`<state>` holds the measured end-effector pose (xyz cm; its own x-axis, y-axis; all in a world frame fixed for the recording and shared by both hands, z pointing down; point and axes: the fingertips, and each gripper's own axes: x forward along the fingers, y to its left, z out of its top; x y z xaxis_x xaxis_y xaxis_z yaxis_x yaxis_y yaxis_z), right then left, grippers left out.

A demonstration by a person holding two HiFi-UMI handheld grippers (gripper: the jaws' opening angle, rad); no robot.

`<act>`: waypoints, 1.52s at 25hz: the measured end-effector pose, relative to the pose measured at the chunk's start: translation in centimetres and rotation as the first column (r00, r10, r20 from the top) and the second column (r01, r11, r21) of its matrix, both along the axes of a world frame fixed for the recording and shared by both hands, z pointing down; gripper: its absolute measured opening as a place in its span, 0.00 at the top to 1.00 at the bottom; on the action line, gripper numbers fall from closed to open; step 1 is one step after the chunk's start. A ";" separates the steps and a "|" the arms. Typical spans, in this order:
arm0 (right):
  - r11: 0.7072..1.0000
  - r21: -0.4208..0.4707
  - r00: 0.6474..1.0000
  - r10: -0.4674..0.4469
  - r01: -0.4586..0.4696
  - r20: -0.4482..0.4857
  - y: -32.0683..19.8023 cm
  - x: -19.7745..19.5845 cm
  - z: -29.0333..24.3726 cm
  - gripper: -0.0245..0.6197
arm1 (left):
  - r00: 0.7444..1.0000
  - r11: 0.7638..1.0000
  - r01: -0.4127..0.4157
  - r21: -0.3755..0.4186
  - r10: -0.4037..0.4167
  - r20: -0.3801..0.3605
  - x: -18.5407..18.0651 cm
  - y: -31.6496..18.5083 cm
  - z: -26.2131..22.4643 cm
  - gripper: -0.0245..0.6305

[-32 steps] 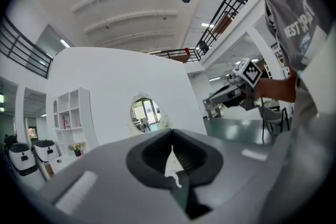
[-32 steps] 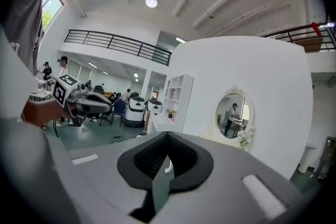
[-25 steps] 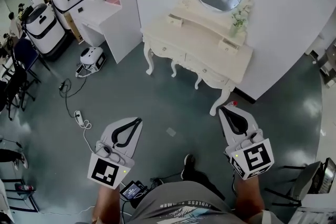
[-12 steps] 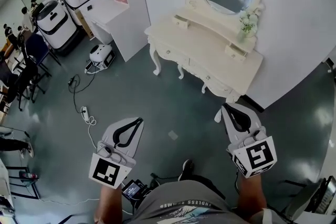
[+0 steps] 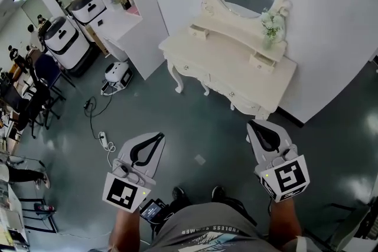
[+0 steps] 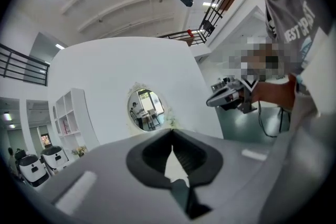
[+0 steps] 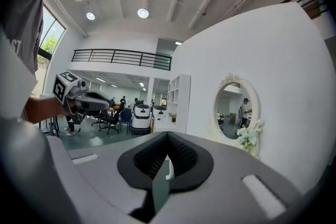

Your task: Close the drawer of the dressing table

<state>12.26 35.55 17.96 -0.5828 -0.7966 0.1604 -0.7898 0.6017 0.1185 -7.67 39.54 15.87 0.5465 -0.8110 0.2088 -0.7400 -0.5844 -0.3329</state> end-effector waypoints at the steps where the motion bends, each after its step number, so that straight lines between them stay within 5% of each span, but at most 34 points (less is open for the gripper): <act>1: 1.000 -0.002 1.000 0.007 -0.007 0.003 -0.2 0.4 0.1 0.96 | 1.000 1.000 -0.009 0.000 0.009 0.003 0.4 -0.5 0.0 0.96; 15: 0.982 -0.029 0.982 0.183 -0.185 -0.048 -6.1 2.7 0.9 0.96 | 0.979 0.980 -0.197 -0.004 0.197 -0.058 3.0 -11.8 1.4 0.96; 38: 0.915 -0.052 0.911 0.391 -0.400 -0.131 -21.3 -4.9 0.4 0.96 | 0.897 0.908 -0.419 0.003 0.414 -0.153 -3.1 -32.4 1.8 0.96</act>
<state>7.39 14.29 18.34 -0.1962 -0.9407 0.2767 -0.9485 0.2536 0.1898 -10.80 7.13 17.68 0.8592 -0.4972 0.1207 -0.4658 -0.8577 -0.2175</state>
